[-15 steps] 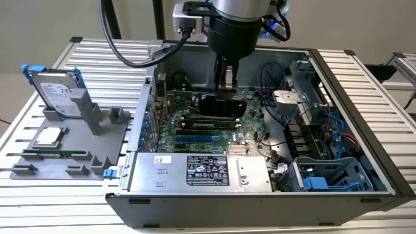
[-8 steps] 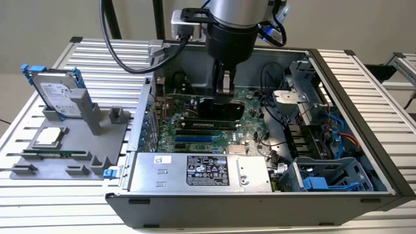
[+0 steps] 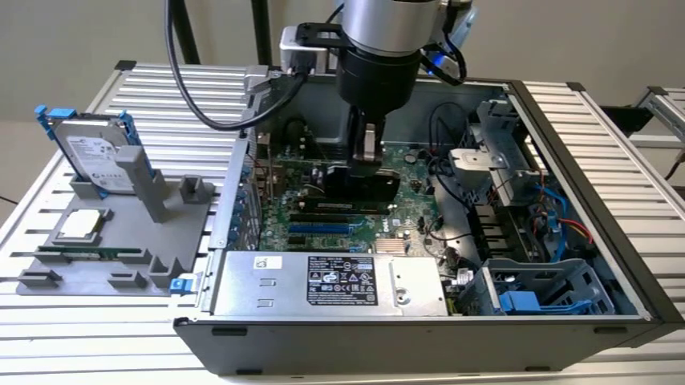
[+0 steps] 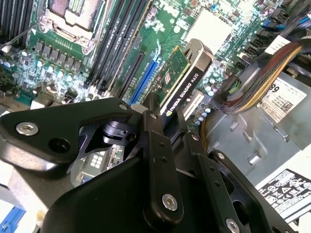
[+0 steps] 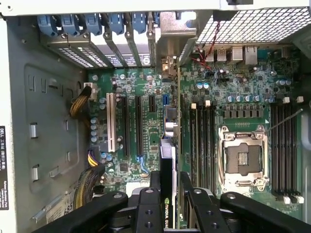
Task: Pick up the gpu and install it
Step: 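Insert the gpu into the slot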
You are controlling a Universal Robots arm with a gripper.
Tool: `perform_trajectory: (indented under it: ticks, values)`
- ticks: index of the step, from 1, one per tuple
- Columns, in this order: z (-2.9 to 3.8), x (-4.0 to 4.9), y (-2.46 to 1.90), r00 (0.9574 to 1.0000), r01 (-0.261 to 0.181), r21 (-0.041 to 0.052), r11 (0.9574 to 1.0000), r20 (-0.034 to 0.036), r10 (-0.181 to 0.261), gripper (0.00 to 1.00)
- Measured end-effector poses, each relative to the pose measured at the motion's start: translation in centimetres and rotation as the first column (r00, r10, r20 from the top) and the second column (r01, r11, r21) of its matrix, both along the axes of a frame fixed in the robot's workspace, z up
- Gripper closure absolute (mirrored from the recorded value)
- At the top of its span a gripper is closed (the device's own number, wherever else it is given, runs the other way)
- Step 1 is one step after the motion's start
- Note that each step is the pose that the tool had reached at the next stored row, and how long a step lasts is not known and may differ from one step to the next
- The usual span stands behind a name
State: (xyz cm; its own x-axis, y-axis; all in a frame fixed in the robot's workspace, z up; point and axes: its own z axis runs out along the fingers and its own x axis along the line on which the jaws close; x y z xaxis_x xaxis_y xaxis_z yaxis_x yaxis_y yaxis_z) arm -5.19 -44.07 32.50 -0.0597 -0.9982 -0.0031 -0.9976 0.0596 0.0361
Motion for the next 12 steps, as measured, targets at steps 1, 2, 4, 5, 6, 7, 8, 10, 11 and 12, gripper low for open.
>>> perform_trajectory:
  ticks: [1,2,4,5,6,7,8,10,11,12]
  values:
    - [-0.10,-0.01,0.00,1.0000,0.000,-0.0001,1.0000,-0.0001,0.000,1.00]
    - [-0.21,-0.02,0.00,1.0000,0.000,-0.0001,1.0000,-0.0001,0.000,1.00]
    - [-0.42,-0.04,0.00,1.0000,0.000,-0.0001,1.0000,-0.0001,0.000,1.00]
    - [-0.50,-0.05,0.00,1.0000,0.000,-0.0001,1.0000,0.0000,0.000,1.00]
    - [-0.57,-0.05,0.00,1.0000,0.000,-0.0001,1.0000,0.0000,0.000,1.00]
    - [-0.58,-0.05,0.00,1.0000,0.000,-0.0003,1.0000,-0.0002,0.000,1.00]
    - [-0.58,-0.06,0.00,1.0000,0.000,-0.0004,1.0000,-0.0002,0.000,1.00]
    - [-0.59,-0.06,0.00,1.0000,0.000,-0.0002,1.0000,-0.0001,0.000,1.00]
    - [-0.60,-0.06,0.00,1.0000,0.000,-0.0001,1.0000,-0.0001,0.000,1.00]
    - [-0.60,-0.06,0.00,1.0000,0.000,-0.0001,1.0000,-0.0001,0.000,1.00]
